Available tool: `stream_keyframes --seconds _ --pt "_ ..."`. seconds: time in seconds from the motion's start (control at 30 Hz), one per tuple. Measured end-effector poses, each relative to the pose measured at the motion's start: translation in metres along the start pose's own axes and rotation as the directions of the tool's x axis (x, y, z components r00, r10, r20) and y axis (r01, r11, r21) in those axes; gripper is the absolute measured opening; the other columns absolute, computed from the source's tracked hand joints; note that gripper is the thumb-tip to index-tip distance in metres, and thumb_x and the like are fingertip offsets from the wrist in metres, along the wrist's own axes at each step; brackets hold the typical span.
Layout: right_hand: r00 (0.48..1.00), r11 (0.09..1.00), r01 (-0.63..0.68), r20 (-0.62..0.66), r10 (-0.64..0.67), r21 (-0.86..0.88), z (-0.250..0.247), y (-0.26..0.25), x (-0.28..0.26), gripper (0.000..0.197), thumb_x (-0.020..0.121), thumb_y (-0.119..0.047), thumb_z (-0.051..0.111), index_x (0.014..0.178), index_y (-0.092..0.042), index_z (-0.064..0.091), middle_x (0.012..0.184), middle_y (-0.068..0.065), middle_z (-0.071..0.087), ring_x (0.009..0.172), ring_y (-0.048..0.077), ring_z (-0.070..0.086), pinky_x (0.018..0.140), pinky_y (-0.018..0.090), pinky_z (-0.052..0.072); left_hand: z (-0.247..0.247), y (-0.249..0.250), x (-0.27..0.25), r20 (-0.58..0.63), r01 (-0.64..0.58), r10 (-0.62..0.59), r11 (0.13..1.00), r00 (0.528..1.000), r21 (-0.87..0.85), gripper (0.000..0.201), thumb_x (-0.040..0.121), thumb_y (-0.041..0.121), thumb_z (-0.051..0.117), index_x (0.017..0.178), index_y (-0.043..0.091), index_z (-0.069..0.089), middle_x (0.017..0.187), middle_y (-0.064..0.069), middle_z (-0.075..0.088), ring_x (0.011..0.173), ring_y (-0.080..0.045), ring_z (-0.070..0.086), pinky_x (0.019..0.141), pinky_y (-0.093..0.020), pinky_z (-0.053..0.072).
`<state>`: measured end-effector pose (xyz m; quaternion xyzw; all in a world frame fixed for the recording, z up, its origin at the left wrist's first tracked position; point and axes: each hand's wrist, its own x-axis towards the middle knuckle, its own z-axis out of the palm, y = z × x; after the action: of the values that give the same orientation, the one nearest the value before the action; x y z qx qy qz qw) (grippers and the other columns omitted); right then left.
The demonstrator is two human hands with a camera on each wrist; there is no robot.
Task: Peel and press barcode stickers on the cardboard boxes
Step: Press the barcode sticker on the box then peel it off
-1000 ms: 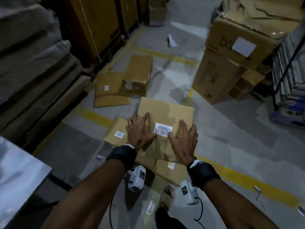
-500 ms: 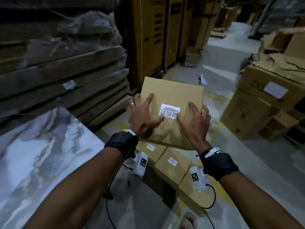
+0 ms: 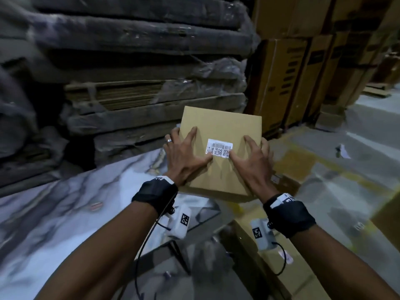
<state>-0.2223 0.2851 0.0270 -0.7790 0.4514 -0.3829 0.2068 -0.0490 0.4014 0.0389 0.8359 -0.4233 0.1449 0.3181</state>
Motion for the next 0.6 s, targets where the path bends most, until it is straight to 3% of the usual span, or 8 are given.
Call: stream_keyframes --seconds 0.17,0.37,0.6 --pt "0.984 0.996 0.071 0.163 -0.078 0.050 0.068 -0.062 -0.011 0.072 0.082 -0.059 0.071 0.146 -0.033 0.053 0.154 0.015 0.037 0.133 0.038 0.041 0.111 0.044 0.036 -0.037 -0.083 -0.009 -0.047 0.148 -0.145 0.985 0.988 0.091 0.097 0.058 0.082 0.055 0.143 0.039 0.043 0.138 -0.014 0.036 0.124 -0.036 0.037 0.101 -0.048 0.037" --pt "0.914 0.984 0.140 0.369 -0.170 0.108 0.152 -0.117 -0.021 0.070 0.084 -0.057 0.070 0.147 -0.031 0.053 0.153 0.016 0.038 0.133 0.038 0.042 0.112 0.043 0.035 -0.061 -0.173 -0.019 -0.063 0.330 -0.324 0.927 0.944 0.176 0.099 0.056 0.084 0.050 0.144 0.039 0.044 0.139 -0.013 0.035 0.124 -0.036 0.039 0.103 -0.049 0.038" --pt "0.788 0.956 0.230 0.542 -0.293 0.182 0.255 -0.162 -0.011 0.044 0.095 -0.028 0.060 0.139 -0.021 0.063 0.139 0.020 0.056 0.133 0.037 0.046 0.112 0.041 0.037 -0.072 -0.269 -0.010 -0.021 0.509 -0.523 0.819 0.852 0.263 0.094 0.060 0.082 0.047 0.144 0.040 0.046 0.137 -0.013 0.040 0.125 -0.038 0.039 0.108 -0.052 0.034"
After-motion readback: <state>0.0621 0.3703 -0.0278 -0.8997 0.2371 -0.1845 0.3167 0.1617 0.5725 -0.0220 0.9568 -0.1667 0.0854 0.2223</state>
